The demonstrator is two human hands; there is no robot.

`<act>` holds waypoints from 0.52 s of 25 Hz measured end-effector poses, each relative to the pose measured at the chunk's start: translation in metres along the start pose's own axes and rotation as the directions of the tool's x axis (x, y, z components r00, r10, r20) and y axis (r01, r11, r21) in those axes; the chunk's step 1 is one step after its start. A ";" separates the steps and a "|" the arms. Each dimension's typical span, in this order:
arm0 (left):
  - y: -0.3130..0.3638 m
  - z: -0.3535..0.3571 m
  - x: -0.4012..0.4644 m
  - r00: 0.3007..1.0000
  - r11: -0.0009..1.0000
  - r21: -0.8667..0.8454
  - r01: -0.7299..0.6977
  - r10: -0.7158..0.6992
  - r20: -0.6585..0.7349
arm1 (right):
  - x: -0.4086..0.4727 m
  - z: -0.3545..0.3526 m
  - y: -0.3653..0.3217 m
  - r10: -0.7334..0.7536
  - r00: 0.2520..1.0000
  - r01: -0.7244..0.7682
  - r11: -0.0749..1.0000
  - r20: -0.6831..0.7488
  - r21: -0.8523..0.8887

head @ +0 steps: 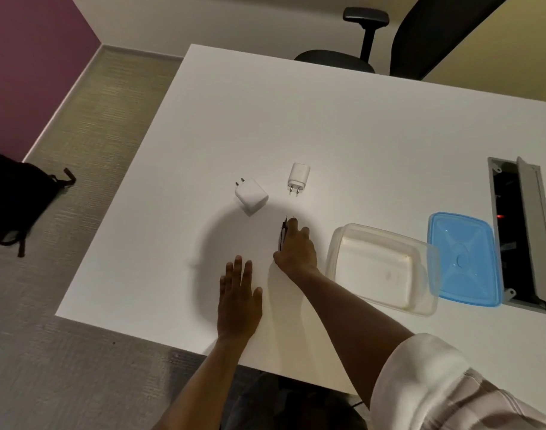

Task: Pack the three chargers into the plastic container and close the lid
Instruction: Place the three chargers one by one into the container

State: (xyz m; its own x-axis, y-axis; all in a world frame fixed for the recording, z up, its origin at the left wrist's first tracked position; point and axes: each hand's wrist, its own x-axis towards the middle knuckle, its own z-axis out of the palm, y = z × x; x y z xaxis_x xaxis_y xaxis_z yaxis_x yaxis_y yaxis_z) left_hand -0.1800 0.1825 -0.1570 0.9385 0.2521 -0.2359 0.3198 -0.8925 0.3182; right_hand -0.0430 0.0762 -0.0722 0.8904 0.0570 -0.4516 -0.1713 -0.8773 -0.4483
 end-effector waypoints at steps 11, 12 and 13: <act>0.008 0.001 0.023 0.997 0.999 0.013 -0.049 0.050 -0.054 | -0.069 -0.065 0.047 -0.094 0.956 0.170 0.949 -0.278 0.264; 0.010 0.001 0.029 0.997 0.999 0.006 -0.039 0.040 -0.060 | -0.073 -0.073 0.059 -0.049 0.957 0.133 0.950 -0.287 0.284; 0.013 0.002 0.033 0.997 1.000 -0.003 -0.017 0.017 -0.070 | -0.076 -0.081 0.071 0.003 0.957 0.090 0.948 -0.292 0.305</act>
State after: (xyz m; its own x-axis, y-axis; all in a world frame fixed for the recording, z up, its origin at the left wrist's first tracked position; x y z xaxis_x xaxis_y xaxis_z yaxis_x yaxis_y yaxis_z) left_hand -0.1453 0.1787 -0.1627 0.9505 0.2630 -0.1655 0.3043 -0.8953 0.3252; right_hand -0.0884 -0.0293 -0.0075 0.9741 -0.0873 -0.2084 -0.2110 -0.6811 -0.7011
